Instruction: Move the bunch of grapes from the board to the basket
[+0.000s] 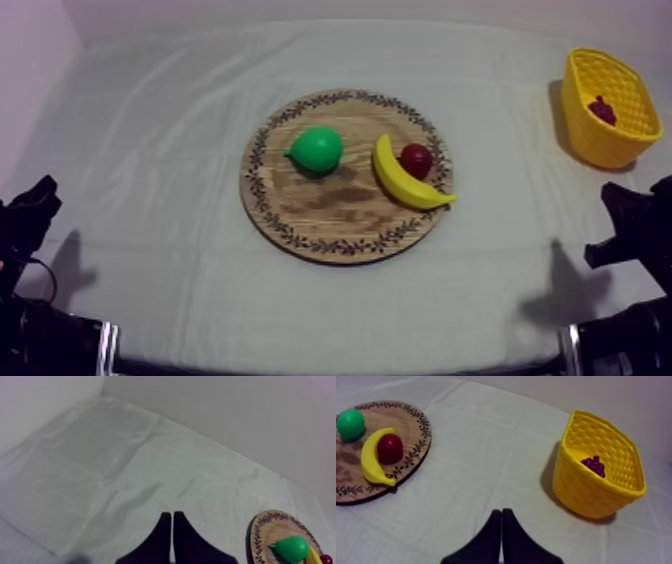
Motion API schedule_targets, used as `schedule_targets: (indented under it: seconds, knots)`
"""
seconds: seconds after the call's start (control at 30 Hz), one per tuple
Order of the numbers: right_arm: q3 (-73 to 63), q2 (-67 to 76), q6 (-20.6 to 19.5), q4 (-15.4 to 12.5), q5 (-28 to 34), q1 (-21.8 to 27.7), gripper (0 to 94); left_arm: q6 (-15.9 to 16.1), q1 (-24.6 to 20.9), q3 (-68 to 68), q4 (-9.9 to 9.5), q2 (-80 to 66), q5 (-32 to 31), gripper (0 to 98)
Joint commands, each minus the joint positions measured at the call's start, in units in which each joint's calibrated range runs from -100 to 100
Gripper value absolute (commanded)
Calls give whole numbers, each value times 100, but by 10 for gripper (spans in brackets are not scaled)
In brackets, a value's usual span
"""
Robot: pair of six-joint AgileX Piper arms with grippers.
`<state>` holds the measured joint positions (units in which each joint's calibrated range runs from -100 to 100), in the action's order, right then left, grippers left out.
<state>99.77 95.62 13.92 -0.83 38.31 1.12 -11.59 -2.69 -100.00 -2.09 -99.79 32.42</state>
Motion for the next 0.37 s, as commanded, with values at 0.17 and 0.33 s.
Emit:
schedule_targets:
  seconds: [0.17,0.33]
  knots:
    - [1,5,-118,-7,8,-4,5,-1,-3,0,1,5,-1,1]
    - [1,5,-127,-7,8,-4,5,0,-3,0,1,5,-1,1]
